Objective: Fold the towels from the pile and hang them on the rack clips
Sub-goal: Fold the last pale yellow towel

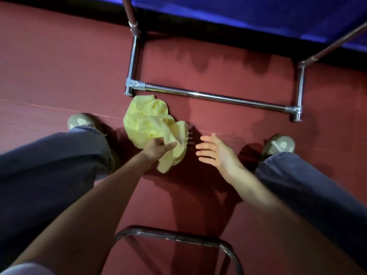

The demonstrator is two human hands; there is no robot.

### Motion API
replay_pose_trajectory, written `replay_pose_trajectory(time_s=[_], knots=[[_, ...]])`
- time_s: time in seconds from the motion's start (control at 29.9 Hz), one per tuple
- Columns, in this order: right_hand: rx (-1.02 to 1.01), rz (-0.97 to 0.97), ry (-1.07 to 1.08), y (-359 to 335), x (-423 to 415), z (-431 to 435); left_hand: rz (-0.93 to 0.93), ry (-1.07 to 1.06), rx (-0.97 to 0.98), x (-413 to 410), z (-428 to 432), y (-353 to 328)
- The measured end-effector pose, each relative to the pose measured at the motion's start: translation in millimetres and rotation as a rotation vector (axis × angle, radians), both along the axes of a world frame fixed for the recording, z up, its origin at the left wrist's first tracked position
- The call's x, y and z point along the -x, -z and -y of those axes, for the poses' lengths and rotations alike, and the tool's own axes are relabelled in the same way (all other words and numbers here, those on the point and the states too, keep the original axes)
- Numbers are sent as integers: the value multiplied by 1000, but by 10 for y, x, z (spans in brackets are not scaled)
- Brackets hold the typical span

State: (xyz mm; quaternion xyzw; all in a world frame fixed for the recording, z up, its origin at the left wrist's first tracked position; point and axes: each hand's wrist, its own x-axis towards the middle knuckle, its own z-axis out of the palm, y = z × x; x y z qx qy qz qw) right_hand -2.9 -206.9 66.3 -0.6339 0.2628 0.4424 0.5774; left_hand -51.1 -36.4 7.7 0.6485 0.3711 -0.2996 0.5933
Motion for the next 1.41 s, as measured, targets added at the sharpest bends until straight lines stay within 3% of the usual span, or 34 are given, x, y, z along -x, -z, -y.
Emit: replay_pose_trajectory(time_s=[0.13,0.27,0.44,0.6,0.67,0.77,0.94,1.04,1.14,1.27,1.41], knots=[[-6,146,-50,-441,139,-80,11,-125,136,-32,86,-508],[-98,289,-115,-1127,331,-112,215,-117,273,-75,224,-1333],[-18,647,-119,-1835,595,-78,418,-108,266,180,297,-2337],[-60,747,-66,-2237,880,-6,559,-24,290,615,316,-3034],[-81,773,-16,-2531,1109,27,691,-37,192,918,318,-3366],[-175,703,50,-2785,1243,36,903,-14,-42,1184,310,-3557],[-324,551,-107,-3304,1454,139,1203,346,-233,1527,407,-3862],[-311,518,-207,-3481,1586,223,1300,345,-320,1618,500,-3950],[-279,466,-212,-3488,1688,231,1304,308,-353,1669,536,-3951],[-323,370,-29,-3370,1893,346,1224,218,-343,1789,606,-3934],[-732,331,32,-3288,2110,569,1120,18,-290,1837,589,-3886]])
